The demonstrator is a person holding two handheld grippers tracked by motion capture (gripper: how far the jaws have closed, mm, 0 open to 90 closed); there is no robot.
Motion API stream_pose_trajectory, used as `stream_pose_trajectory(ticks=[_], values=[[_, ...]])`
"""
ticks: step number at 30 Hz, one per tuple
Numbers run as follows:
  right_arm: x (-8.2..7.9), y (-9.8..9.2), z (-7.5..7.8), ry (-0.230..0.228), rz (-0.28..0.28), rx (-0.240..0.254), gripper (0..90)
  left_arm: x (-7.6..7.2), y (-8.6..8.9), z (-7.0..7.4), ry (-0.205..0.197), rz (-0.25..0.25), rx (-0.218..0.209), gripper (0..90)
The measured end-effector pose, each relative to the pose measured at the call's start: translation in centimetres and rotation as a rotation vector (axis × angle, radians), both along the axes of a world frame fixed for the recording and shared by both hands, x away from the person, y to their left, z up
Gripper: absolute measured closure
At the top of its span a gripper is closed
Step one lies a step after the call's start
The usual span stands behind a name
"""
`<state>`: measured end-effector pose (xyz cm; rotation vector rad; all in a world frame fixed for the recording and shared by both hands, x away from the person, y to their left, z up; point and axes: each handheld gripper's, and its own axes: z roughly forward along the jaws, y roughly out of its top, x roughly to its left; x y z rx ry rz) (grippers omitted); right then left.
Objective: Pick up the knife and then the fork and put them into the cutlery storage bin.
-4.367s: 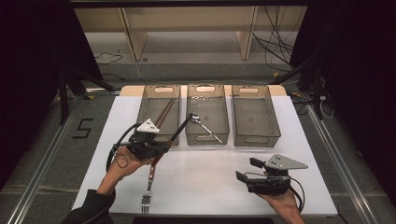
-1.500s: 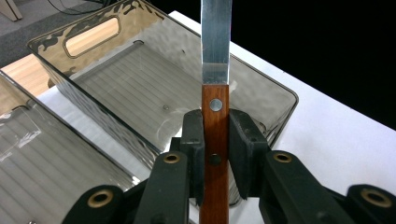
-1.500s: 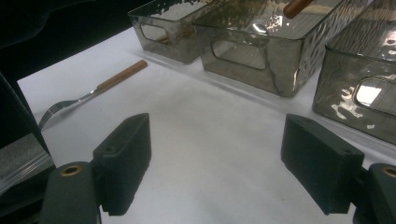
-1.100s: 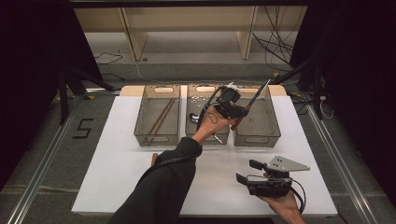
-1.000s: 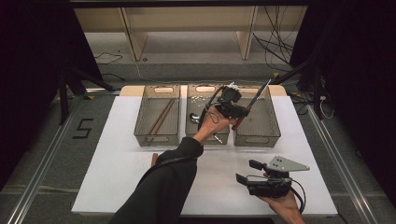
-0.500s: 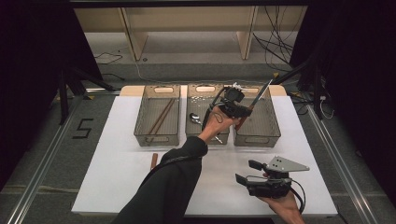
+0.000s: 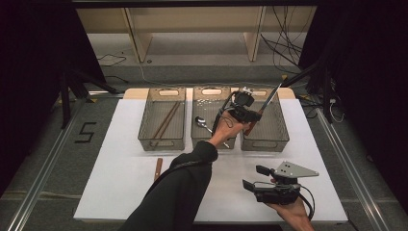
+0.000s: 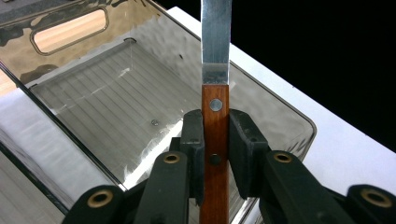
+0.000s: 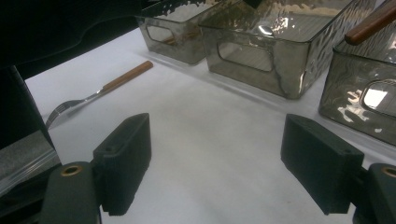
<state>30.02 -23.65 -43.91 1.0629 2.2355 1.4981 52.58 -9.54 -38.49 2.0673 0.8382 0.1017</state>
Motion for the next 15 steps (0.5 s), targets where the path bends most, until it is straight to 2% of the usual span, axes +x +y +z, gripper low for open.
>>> stream_pose_trajectory(ticks=[3,5,15], values=[[0.0,0.0,0.0,-0.001,0.000,0.001,25.3,0.0,-0.2,-0.2,0.005,0.002,0.007,76.2],[0.0,0.1,0.0,0.000,0.002,-0.001,25.3,0.0,-0.3,-0.3,0.012,0.008,-0.005,76.2],[-0.1,0.1,0.0,-0.001,0.006,-0.001,25.3,0.0,-0.7,-1.2,0.036,0.021,0.011,76.1]])
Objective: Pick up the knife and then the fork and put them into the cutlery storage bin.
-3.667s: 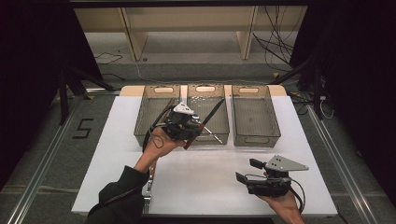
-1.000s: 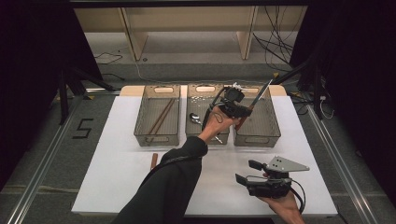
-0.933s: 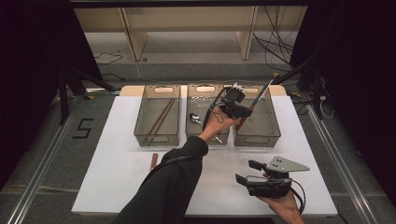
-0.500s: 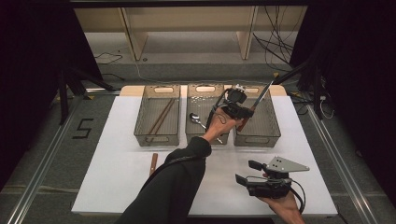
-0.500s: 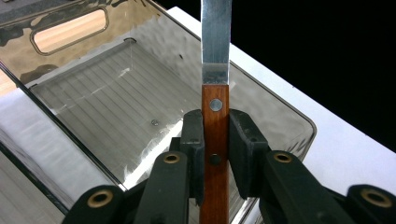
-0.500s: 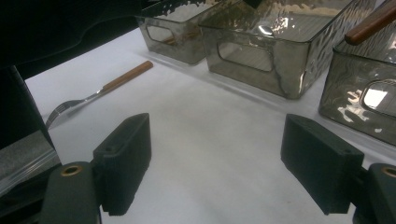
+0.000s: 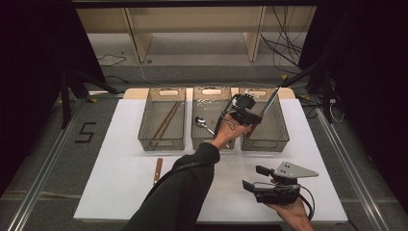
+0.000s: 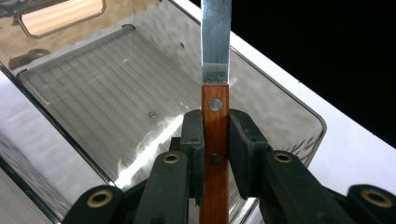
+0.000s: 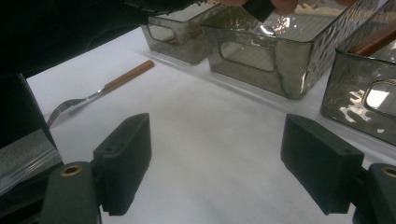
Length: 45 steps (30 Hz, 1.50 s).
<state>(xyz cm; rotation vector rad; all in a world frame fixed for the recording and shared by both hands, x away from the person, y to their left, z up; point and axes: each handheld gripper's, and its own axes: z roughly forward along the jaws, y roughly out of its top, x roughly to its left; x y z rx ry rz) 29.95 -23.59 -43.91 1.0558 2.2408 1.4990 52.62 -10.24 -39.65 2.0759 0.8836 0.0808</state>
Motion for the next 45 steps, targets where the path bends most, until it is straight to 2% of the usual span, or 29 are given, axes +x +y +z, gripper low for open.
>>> stream_pose_trajectory(ticks=[6,11,16,19,22,25,33,40,42,45], values=[[0.0,0.1,0.0,0.001,0.002,-0.002,25.3,0.1,-0.1,-0.3,0.014,0.028,0.009,74.5],[0.0,0.0,0.0,0.002,0.002,-0.002,25.4,-0.1,0.3,0.3,0.004,0.037,-0.003,62.4],[0.0,0.0,0.0,0.000,0.000,-0.002,25.4,-0.5,1.0,1.3,0.001,0.014,0.026,48.8],[0.0,0.1,0.0,0.002,0.000,-0.005,25.4,-0.9,1.9,2.0,0.000,-0.018,0.032,41.8],[-0.1,0.1,-0.1,0.003,0.000,-0.007,25.4,-1.4,3.0,2.8,-0.018,-0.042,0.048,35.7],[-0.1,0.2,-0.1,0.002,-0.001,-0.008,25.4,-1.9,4.4,3.5,-0.029,-0.056,0.046,32.8],[-0.1,0.3,0.0,0.002,-0.004,-0.013,25.3,-3.9,8.6,4.3,-0.064,-0.086,0.036,28.6],[-0.1,0.3,0.0,0.001,-0.007,-0.012,25.3,-5.9,12.1,3.9,-0.084,-0.142,0.073,23.3],[-0.1,0.3,0.0,-0.002,-0.008,-0.011,25.3,-6.4,13.3,3.5,-0.080,-0.143,0.072,23.3],[-0.1,0.3,0.0,0.000,-0.008,-0.014,25.3,-7.2,14.9,2.7,-0.088,-0.139,0.103,23.3]])
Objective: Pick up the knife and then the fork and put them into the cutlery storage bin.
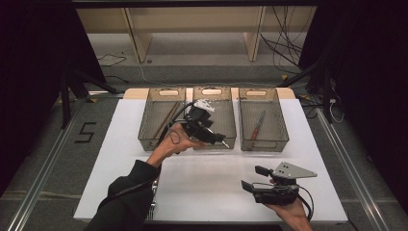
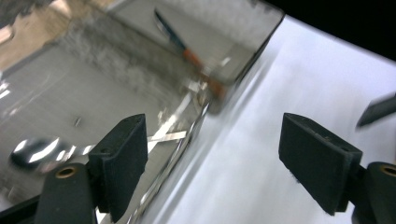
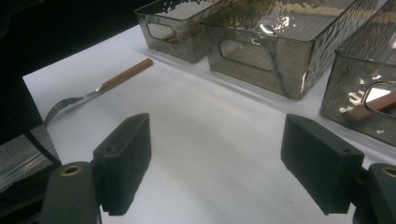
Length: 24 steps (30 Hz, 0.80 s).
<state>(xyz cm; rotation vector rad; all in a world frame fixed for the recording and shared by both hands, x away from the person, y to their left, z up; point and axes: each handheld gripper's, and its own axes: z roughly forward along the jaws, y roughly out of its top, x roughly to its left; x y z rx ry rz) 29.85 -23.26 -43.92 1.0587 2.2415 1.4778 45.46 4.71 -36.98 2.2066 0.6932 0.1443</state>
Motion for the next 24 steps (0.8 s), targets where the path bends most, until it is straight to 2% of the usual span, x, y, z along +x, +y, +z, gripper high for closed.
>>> stream_pose_trajectory(ticks=[2,5,12,16,19,24], values=[[0.0,0.1,0.0,0.002,0.002,0.000,25.3,-0.6,1.0,-0.5,0.007,-0.006,-0.001,24.1],[0.1,0.1,0.0,-0.003,0.004,-0.003,25.3,-1.4,2.2,-1.3,0.001,0.000,0.023,24.9],[0.1,0.3,-0.1,0.004,0.003,-0.005,25.3,-2.6,4.5,-2.8,-0.003,0.009,0.045,29.3],[0.0,0.3,0.0,0.002,0.003,-0.004,25.3,-3.2,5.7,-3.9,-0.002,0.030,0.075,41.3],[0.0,0.3,-0.1,0.004,0.002,-0.006,25.3,-3.4,6.5,-4.8,0.015,0.034,0.091,52.7],[0.0,0.4,0.0,0.005,0.004,-0.006,25.3,-3.7,7.5,-6.2,0.016,0.031,0.173,68.1]])
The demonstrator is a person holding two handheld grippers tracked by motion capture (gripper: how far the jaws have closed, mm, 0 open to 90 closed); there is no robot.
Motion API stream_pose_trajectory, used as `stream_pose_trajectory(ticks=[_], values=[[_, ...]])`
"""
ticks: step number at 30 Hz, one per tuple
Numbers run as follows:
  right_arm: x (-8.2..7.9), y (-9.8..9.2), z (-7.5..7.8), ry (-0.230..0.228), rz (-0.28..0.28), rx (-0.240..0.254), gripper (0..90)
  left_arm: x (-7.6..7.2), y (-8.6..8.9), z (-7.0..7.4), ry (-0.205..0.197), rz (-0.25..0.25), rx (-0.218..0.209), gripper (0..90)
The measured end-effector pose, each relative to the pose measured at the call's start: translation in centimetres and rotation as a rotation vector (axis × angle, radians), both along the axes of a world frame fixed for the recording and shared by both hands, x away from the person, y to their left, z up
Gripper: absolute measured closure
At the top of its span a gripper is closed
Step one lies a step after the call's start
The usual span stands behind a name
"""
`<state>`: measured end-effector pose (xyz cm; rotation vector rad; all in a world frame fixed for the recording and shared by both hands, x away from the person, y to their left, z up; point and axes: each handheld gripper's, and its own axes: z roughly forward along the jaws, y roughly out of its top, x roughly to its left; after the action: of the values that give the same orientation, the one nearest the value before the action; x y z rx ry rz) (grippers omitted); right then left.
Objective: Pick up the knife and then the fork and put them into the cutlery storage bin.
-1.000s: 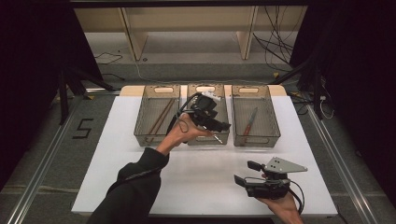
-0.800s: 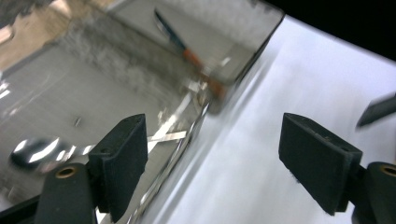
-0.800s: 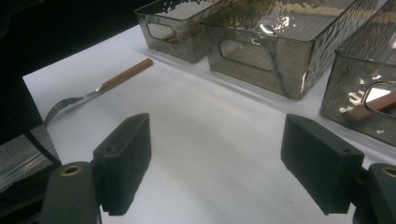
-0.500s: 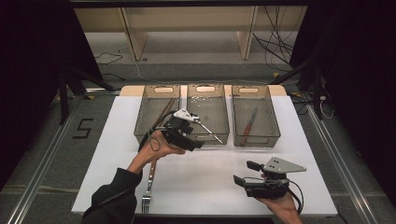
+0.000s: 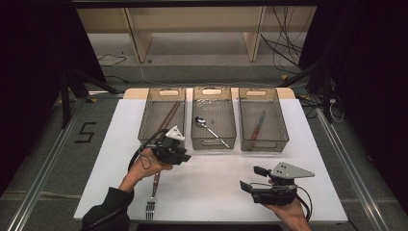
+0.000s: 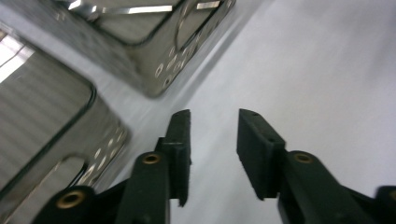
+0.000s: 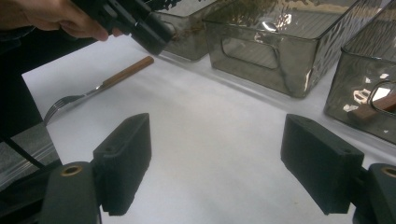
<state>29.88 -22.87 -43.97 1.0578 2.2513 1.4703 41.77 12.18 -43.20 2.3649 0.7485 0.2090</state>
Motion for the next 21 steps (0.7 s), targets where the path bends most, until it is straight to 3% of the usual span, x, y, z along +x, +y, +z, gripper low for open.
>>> stream_pose_trajectory(ticks=[10,14,21], values=[[0.0,0.0,0.0,-0.002,0.000,0.000,25.3,0.1,1.8,-2.6,0.046,0.034,0.108,87.0],[0.0,0.0,0.0,-0.002,0.001,-0.001,25.4,0.2,2.4,-3.3,0.075,0.045,0.119,88.6],[-0.1,0.0,0.1,-0.003,0.002,-0.003,25.4,0.3,3.0,-3.9,0.089,0.055,0.154,88.7]])
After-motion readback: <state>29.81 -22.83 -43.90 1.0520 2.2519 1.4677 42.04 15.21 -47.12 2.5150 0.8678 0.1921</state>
